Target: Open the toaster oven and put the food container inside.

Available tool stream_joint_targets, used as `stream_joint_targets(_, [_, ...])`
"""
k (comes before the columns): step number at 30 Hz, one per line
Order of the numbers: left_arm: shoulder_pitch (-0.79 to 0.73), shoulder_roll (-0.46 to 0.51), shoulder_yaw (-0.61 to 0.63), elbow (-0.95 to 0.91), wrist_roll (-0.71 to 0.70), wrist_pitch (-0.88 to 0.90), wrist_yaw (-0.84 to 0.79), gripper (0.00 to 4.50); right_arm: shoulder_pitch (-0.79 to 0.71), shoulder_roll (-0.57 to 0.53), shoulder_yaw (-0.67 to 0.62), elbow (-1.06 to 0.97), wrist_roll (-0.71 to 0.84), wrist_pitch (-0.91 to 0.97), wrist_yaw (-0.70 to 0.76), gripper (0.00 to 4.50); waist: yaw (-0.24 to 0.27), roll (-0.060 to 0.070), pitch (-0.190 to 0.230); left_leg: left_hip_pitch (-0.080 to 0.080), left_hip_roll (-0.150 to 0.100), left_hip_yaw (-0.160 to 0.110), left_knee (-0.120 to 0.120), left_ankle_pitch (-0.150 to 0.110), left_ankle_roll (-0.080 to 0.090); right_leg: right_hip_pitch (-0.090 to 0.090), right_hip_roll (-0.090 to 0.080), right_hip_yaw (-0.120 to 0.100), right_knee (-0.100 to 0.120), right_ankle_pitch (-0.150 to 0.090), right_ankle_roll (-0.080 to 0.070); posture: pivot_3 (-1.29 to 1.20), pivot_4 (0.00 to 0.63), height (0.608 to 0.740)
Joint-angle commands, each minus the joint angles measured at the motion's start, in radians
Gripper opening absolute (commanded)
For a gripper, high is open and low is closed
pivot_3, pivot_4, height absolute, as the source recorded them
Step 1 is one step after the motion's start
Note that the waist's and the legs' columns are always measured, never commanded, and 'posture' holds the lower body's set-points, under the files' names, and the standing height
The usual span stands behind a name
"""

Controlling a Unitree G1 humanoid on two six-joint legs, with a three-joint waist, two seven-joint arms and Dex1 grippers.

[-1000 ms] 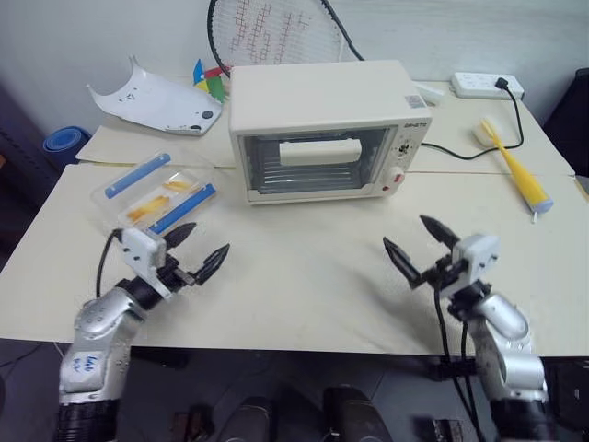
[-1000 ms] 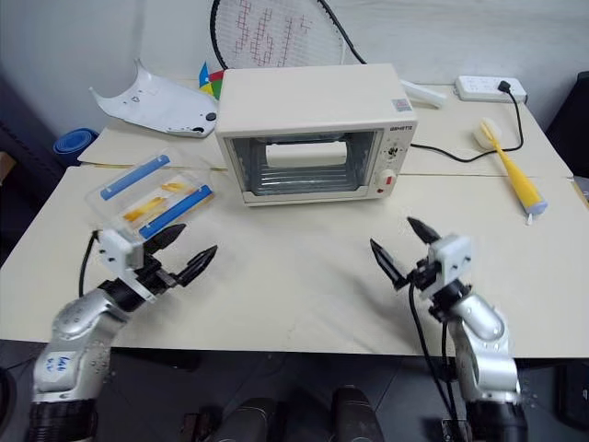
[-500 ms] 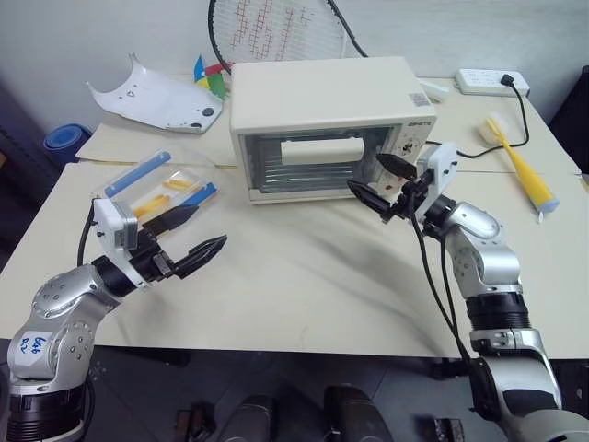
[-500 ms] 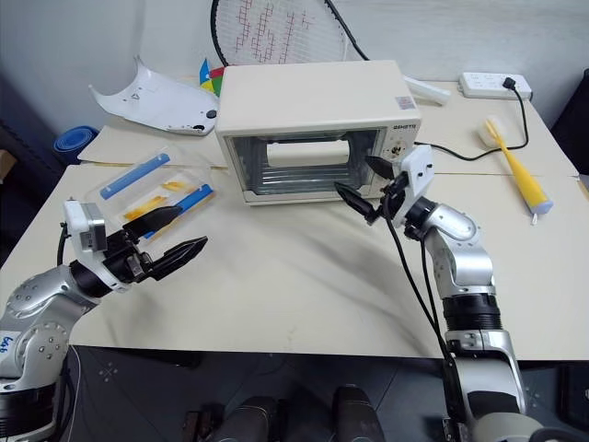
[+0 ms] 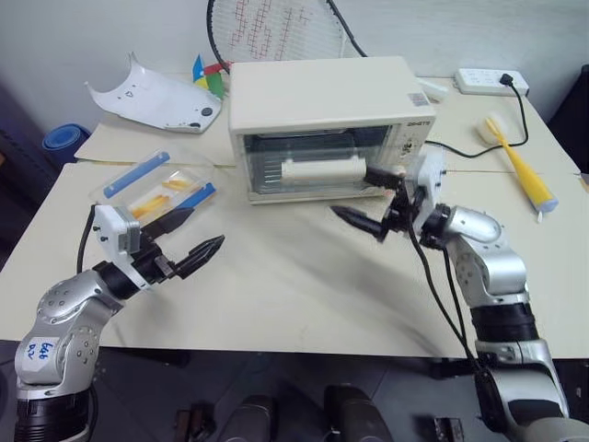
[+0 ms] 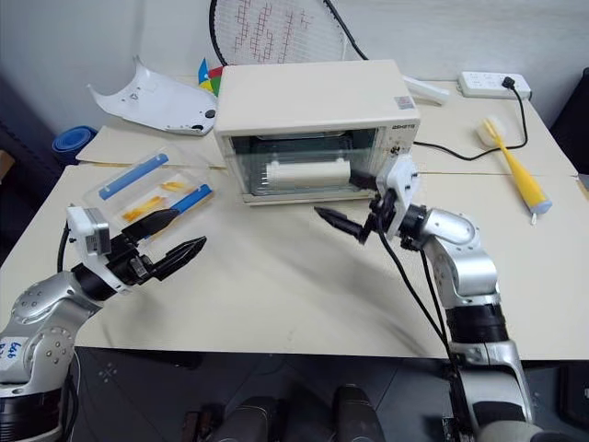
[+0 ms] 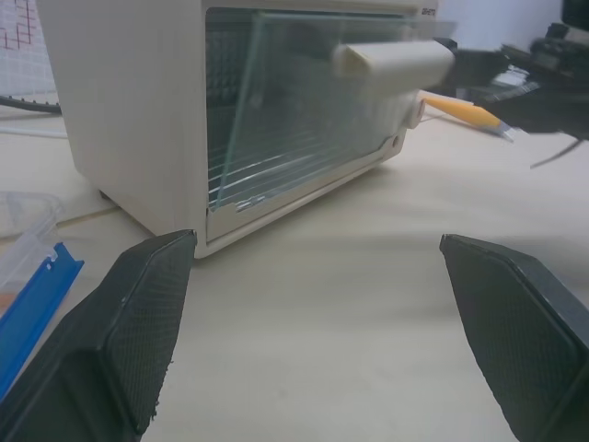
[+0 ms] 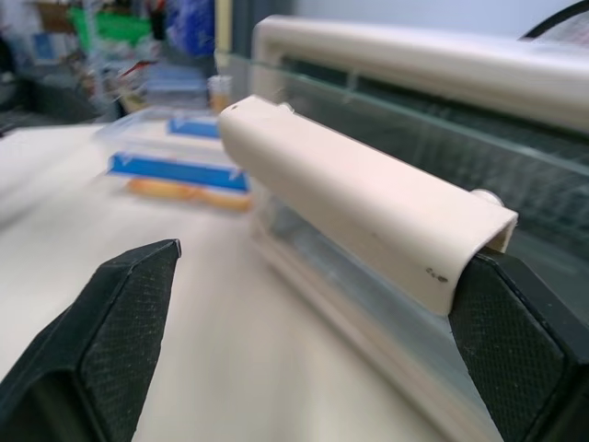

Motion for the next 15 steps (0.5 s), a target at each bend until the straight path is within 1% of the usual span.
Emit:
stream_joint_targets(1, [-0.071, 0.017, 0.038, 0.023, -0.053, 0.020, -0.004, 3.98, 0.047, -0.017, 0.016, -0.085, 0.000, -0.059, 0.050, 4.50, -0.001, 0.000, 0.000, 0.000, 0.000, 0.000, 0.000, 0.000, 0.000, 0.000, 0.000, 0.000, 0.000, 0.000, 0.000, 0.00, 0.150, 0.740])
stream_joint_targets(4, [-0.154, 0.010, 0.026, 0.071, -0.059, 0.034, 0.006, 3.08, 0.090, -0.033, 0.038, -0.082, -0.041, -0.111, 0.073, 4.50, 0.001, 0.000, 0.000, 0.000, 0.001, 0.000, 0.001, 0.000, 0.000, 0.000, 0.001, 0.000, 0.001, 0.000, 0.000, 0.00, 0.150, 0.740])
stream_joint_targets(6, [-0.242, 0.007, -0.042, 0.143, 0.009, 0.007, -0.014, 2.47, 0.102, -0.029, 0.036, -0.079, -0.052, -0.131, 0.063, 4.50, 0.003, 0.000, 0.000, 0.000, 0.000, 0.000, 0.001, 0.000, -0.001, 0.000, 0.001, 0.000, 0.001, 0.000, 0.000, 0.00, 0.150, 0.740])
stream_joint_targets(8, [-0.307, -0.010, -0.083, 0.205, 0.060, -0.024, -0.011, 1.84, 0.110, -0.025, 0.035, -0.076, -0.060, -0.142, 0.056, 4.50, 0.002, 0.000, 0.000, 0.000, 0.000, 0.000, 0.001, 0.000, -0.001, 0.000, 0.001, -0.001, 0.001, 0.000, 0.000, 0.00, 0.150, 0.740])
stream_joint_targets(9, [-0.336, -0.026, -0.094, 0.232, 0.068, -0.034, -0.010, 1.49, 0.114, -0.024, 0.037, -0.074, -0.066, -0.151, 0.055, 4.50, 0.001, 0.000, 0.000, 0.000, 0.000, 0.000, 0.001, 0.000, -0.001, 0.000, 0.001, -0.001, 0.001, 0.000, 0.000, 0.00, 0.150, 0.740])
stream_joint_targets(11, [-0.405, -0.054, -0.139, 0.309, 0.119, -0.073, -0.013, 0.84, 0.124, -0.020, 0.042, -0.067, -0.081, -0.176, 0.047, 4.50, 0.001, 0.000, 0.000, 0.000, 0.000, 0.000, 0.001, 0.000, -0.001, 0.000, 0.001, 0.000, 0.001, 0.000, 0.000, 0.00, 0.150, 0.740])
stream_joint_targets(12, [-0.435, -0.068, -0.163, 0.348, 0.148, -0.091, -0.012, 0.59, 0.127, -0.017, 0.045, -0.064, -0.087, -0.187, 0.043, 4.50, 0.002, 0.000, 0.000, 0.000, 0.000, 0.000, 0.001, 0.000, -0.001, -0.001, 0.001, -0.001, 0.001, 0.000, 0.000, 0.00, 0.150, 0.740])
stream_joint_targets(13, [-0.458, -0.078, -0.187, 0.385, 0.178, -0.108, -0.013, 0.21, 0.130, -0.015, 0.046, -0.060, -0.093, -0.197, 0.038, 4.50, 0.001, -0.001, 0.000, 0.000, 0.000, 0.000, 0.001, 0.000, -0.001, -0.001, 0.002, 0.000, 0.001, 0.000, 0.000, 0.00, 0.150, 0.740])
stream_joint_targets(14, [-0.471, -0.084, -0.209, 0.409, 0.202, -0.126, -0.027, 0.04, 0.132, -0.013, 0.047, -0.059, -0.097, -0.202, 0.033, 4.50, 0.000, -0.001, 0.000, 0.000, 0.000, 0.000, 0.001, 0.000, -0.001, -0.001, 0.002, 0.000, 0.001, 0.000, 0.000, 0.00, 0.150, 0.740])
stream_joint_targets(15, [-0.480, -0.087, -0.223, 0.426, 0.219, -0.140, -0.039, 0.04, 0.134, -0.013, 0.049, -0.058, -0.099, -0.206, 0.029, 4.50, -0.001, -0.001, 0.001, 0.000, 0.000, -0.001, 0.001, 0.000, -0.001, -0.001, 0.002, 0.000, 0.001, 0.000, 0.000, 0.00, 0.150, 0.740])
